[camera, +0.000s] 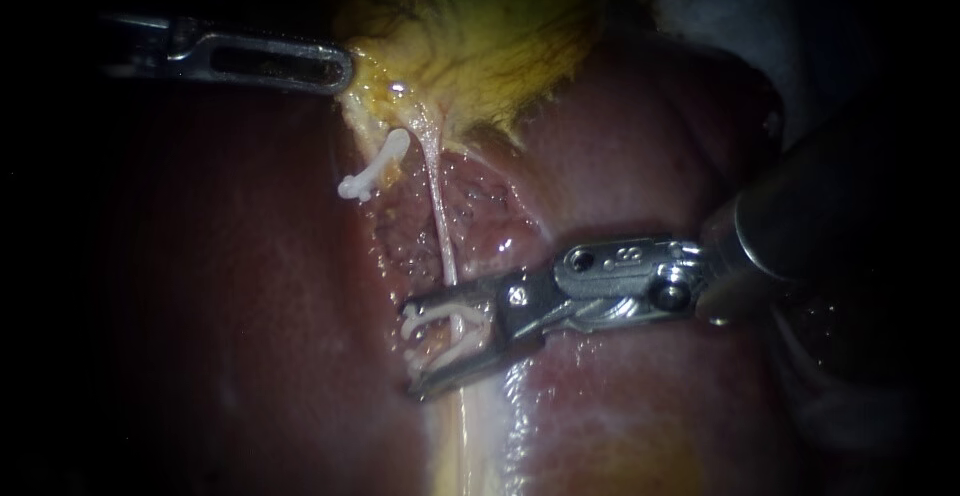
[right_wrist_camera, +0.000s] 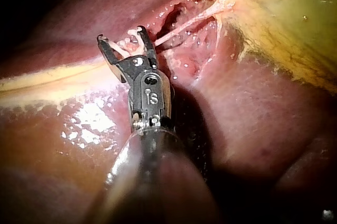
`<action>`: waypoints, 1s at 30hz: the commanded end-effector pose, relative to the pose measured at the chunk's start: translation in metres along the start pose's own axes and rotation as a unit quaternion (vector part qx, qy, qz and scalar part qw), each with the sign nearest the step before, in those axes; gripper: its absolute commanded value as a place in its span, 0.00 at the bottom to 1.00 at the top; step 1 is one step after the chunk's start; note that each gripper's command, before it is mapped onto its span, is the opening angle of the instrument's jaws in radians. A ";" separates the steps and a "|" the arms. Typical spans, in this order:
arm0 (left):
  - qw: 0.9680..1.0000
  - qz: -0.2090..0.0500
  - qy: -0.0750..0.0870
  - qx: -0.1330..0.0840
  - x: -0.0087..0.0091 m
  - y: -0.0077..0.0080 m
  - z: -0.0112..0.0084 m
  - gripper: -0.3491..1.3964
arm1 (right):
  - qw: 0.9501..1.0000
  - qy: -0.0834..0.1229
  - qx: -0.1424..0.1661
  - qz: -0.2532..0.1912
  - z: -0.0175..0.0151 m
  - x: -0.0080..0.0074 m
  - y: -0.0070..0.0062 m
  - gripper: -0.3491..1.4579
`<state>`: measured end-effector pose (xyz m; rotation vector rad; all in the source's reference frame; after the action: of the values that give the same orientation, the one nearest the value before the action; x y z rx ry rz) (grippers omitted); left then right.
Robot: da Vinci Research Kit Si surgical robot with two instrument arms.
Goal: Clipping first clip right tube
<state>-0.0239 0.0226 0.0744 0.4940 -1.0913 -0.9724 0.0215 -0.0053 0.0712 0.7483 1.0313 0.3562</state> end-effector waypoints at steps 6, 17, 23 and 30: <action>1.000 0.000 0.000 0.000 0.0000 0.0000 0.0000 0.00 | 1.000 0.008 0.009 -0.011 -0.0022 0.0011 -0.0006 0.47; 1.000 0.000 0.000 0.000 0.0000 0.0000 0.0000 0.00 | 0.999 0.027 0.017 -0.019 -0.0064 0.0005 0.0007 0.49; 1.000 0.000 0.000 0.000 0.0000 0.0000 0.0000 0.00 | 0.999 0.040 0.021 0.004 -0.0060 -0.0011 0.0031 0.48; 1.000 0.000 0.000 0.000 0.0000 0.0000 0.0000 0.00 | 0.998 0.050 0.022 0.043 -0.0046 -0.0038 0.0055 0.48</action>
<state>-0.0239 0.0226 0.0744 0.4943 -1.0912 -0.9726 0.0160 -0.0019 0.0766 0.8310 1.1098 0.4670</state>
